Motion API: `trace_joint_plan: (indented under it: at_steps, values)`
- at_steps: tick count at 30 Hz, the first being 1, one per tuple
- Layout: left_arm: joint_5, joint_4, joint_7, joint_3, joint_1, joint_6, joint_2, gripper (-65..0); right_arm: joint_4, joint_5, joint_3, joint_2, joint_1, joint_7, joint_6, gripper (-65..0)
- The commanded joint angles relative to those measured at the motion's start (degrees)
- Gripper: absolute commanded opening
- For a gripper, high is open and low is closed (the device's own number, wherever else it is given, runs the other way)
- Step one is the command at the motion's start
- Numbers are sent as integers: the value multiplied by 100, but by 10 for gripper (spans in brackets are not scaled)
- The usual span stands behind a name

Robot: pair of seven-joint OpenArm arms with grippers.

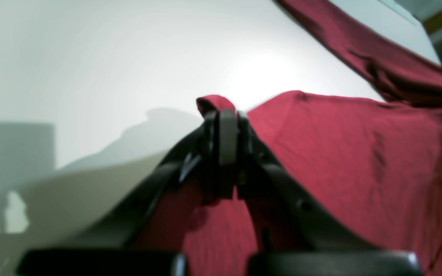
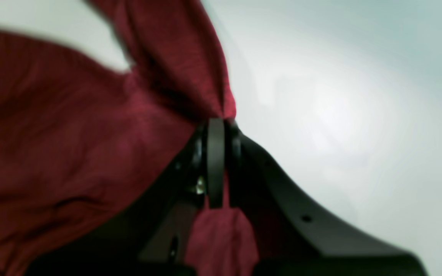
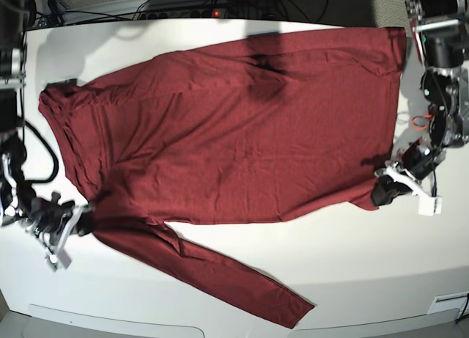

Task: Fold the T-shirt properly
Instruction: 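Lower the hem onto the collar edge, folding the shirt body in half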

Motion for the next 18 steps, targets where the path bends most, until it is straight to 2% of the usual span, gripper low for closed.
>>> trace_joint_plan:
  at_steps: [1, 5, 10, 18]
  values:
    - [-131, 304, -111, -13, 39, -73, -83, -650, 264, 181, 59, 192, 7, 133, 23, -650]
    - [-127, 1084, -153, -13, 697, -73, -90, -650, 852, 407, 59, 490, -734, 256, 23, -650]
    - [-81, 1578, -284, -111, 1272, -73, -87, -650, 1093, 376, 103, 789, -1309, 337, 23, -650]
    - [-160, 1613, -350, -772, 1725, -73, -87, -650, 1093, 376, 1025, 817, -1733, 382, 23, -650]
